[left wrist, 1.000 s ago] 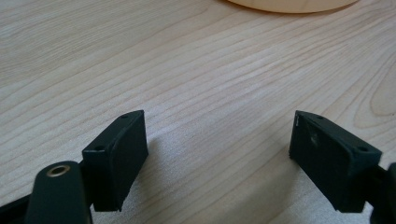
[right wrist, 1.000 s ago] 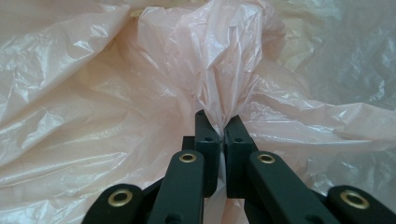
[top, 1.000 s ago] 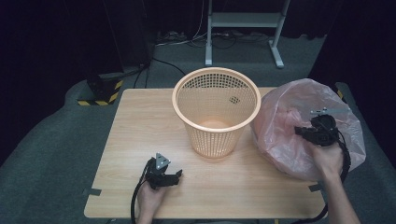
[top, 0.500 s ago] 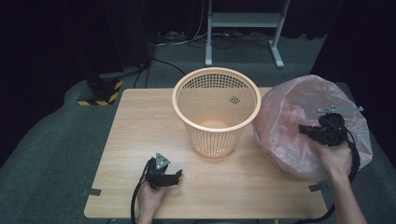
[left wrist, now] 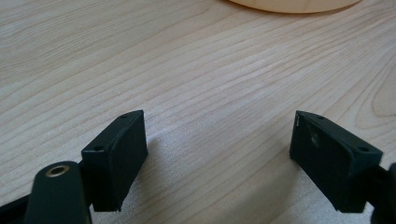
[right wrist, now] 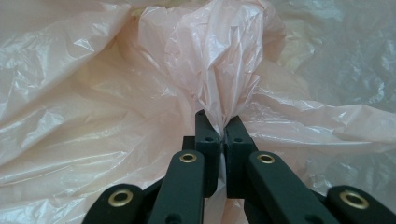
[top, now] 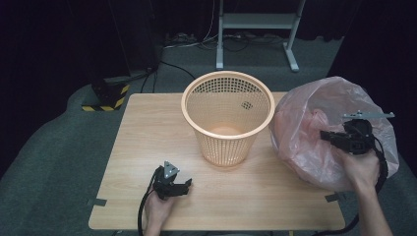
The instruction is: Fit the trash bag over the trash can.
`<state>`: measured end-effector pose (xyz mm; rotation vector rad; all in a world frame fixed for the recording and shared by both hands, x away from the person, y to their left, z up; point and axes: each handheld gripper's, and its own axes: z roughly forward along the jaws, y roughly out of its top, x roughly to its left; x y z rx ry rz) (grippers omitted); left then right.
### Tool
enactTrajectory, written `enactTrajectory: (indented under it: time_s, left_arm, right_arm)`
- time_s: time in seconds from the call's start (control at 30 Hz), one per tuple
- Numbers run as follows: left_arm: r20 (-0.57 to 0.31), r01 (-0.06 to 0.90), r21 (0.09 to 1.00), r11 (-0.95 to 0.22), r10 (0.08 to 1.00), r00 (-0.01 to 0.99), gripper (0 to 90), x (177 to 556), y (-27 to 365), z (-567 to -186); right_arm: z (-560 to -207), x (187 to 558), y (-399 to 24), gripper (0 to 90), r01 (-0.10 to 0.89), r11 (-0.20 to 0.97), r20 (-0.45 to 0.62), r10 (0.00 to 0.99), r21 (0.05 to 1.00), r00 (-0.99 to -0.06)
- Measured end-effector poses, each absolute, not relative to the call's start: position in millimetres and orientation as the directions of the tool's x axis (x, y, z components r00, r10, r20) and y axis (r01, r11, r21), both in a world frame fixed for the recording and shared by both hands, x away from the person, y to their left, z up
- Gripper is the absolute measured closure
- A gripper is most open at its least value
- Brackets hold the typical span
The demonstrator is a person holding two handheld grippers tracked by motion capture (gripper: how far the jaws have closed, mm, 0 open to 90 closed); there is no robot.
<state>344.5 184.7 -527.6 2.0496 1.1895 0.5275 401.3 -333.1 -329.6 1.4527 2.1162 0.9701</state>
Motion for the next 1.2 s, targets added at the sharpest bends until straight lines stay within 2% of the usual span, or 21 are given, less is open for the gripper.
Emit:
enactTrajectory:
  time_s: [0.67,1.2]
  left_arm:
    - [0.0,0.584,0.741,-0.332,0.87,0.494,19.7,343.3,184.6,-527.5]
    - [-0.002,0.586,0.741,-0.328,0.872,0.49,20.4,343.0,184.7,-527.5]
  right_arm:
    - [-316.3,398.1,-325.8,87.4,0.633,0.235,0.087,0.897,0.738,-0.434]
    - [-287.1,380.0,-338.3,87.6,0.607,0.222,0.094,0.891,0.763,-0.443]
